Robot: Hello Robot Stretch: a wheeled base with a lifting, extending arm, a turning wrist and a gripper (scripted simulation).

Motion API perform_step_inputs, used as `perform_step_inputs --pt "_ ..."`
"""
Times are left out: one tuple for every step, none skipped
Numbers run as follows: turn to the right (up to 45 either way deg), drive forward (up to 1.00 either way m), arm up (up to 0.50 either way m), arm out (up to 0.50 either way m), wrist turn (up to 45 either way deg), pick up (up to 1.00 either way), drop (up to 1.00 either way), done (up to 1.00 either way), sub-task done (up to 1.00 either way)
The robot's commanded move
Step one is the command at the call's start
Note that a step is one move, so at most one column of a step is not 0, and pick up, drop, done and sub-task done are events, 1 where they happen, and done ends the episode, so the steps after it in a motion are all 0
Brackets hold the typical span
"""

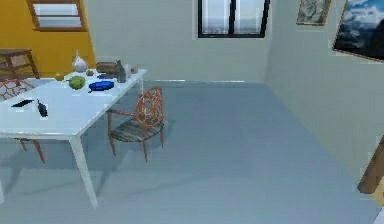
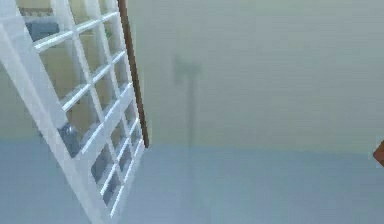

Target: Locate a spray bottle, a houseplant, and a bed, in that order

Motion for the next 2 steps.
perform_step_inputs --pt "0.0 0.4 0.0 0.0 0.0 0.0 0.0 0.0 0.0" --pt "3.0 0.0 0.0 0.0 0.0 0.0 0.0 0.0 0.0"
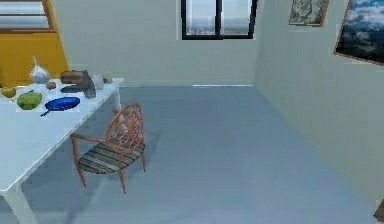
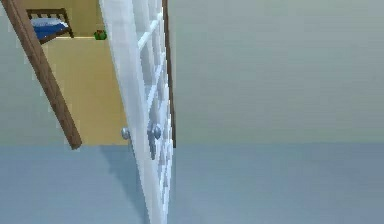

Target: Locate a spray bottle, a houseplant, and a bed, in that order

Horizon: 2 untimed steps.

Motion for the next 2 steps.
perform_step_inputs --pt "0.0 0.5 0.0 0.0 0.0 0.0 0.0 0.0 0.0" --pt "45.0 0.0 0.0 0.0 0.0 0.0 0.0 0.0 0.0"
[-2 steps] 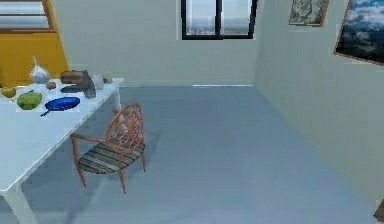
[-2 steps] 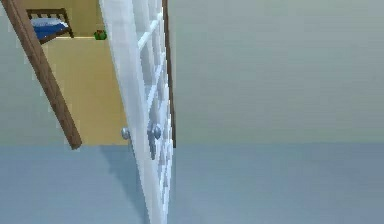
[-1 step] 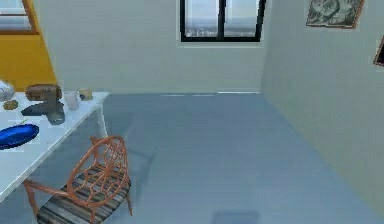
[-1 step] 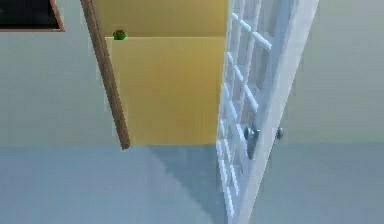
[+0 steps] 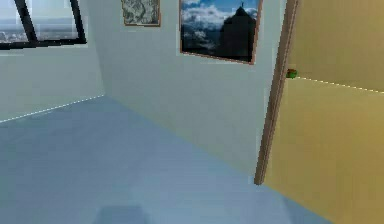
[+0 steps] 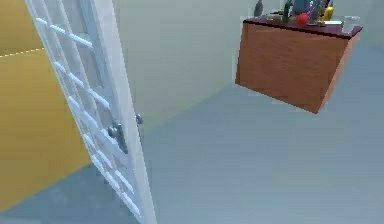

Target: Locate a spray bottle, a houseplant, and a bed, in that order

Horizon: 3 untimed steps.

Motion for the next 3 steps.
perform_step_inputs --pt "18.0 0.0 0.0 0.0 0.0 0.0 0.0 0.0 0.0" --pt "0.0 0.5 0.0 0.0 0.0 0.0 0.0 0.0 0.0" --pt "36.0 0.0 0.0 0.0 0.0 0.0 0.0 0.0 0.0"
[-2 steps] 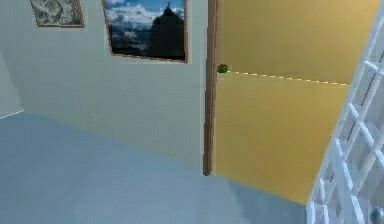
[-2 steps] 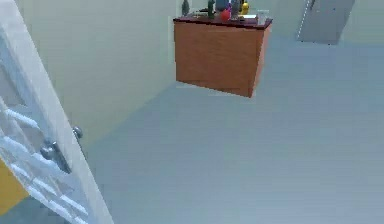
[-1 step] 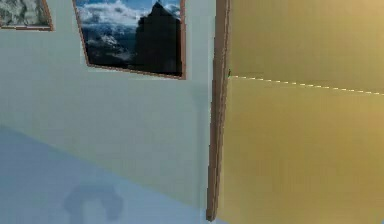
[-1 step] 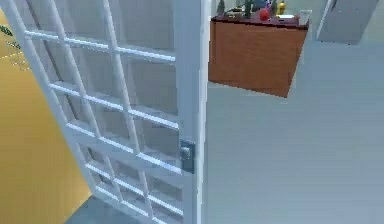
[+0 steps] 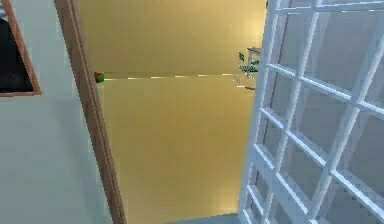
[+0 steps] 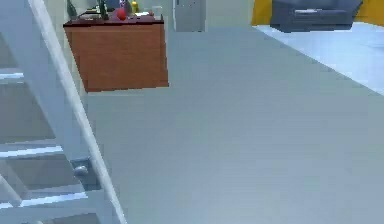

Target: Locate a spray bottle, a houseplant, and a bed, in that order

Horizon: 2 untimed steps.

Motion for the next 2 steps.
perform_step_inputs --pt "0.0 1.0 0.0 0.0 0.0 0.0 0.0 0.0 0.0" --pt "0.0 0.25 0.0 0.0 0.0 0.0 0.0 0.0 0.0"
